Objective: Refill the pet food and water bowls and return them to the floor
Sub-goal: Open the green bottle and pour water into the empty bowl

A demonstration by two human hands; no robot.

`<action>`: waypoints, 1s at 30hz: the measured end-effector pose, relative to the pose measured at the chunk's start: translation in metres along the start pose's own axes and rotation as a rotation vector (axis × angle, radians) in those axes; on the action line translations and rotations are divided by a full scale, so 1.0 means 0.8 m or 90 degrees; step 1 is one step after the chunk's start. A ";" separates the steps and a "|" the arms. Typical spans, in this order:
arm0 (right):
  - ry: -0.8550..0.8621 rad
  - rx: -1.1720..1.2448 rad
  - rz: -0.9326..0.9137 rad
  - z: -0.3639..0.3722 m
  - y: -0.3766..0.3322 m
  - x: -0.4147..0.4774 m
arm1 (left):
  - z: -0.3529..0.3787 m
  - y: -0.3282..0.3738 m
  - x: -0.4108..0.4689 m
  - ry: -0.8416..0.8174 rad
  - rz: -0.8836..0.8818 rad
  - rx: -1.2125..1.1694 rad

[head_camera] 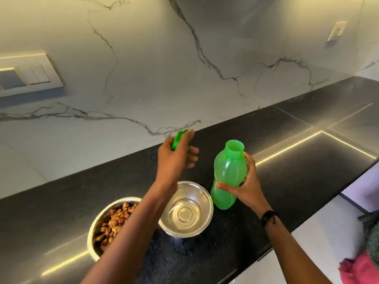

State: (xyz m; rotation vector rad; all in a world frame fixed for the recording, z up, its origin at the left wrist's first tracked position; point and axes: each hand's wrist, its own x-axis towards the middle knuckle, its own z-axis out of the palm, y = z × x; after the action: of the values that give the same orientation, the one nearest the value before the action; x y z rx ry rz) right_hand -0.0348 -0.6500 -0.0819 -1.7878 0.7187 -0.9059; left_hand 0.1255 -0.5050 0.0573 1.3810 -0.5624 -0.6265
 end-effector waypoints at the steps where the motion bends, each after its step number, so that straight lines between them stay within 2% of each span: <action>1: 0.004 0.000 0.000 0.003 0.003 -0.003 | -0.016 -0.011 -0.008 0.010 -0.036 -0.004; 5: 0.027 0.003 0.012 0.015 0.005 -0.005 | -0.063 -0.054 -0.028 0.054 -0.170 -0.064; 10: 0.056 0.001 0.028 0.018 -0.001 -0.001 | -0.089 -0.089 -0.044 0.101 -0.251 -0.126; 15: 0.029 -0.031 0.026 0.013 -0.012 -0.004 | -0.102 -0.104 -0.055 0.144 -0.263 -0.145; 19: -0.049 -0.144 -0.016 0.002 -0.028 -0.011 | -0.105 -0.113 -0.062 0.202 -0.254 -0.140; 23: -0.112 -0.241 -0.046 -0.010 -0.045 -0.016 | -0.101 -0.122 -0.071 0.212 -0.251 -0.143; 30: -0.165 -0.398 -0.079 -0.012 -0.065 -0.023 | -0.107 -0.133 -0.073 0.250 -0.247 -0.168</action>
State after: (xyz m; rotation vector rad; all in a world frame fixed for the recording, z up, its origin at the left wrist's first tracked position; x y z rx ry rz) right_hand -0.0491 -0.6212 -0.0357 -2.4691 0.7806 -0.5350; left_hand 0.1345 -0.4119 -0.0577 1.3228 0.1053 -0.6872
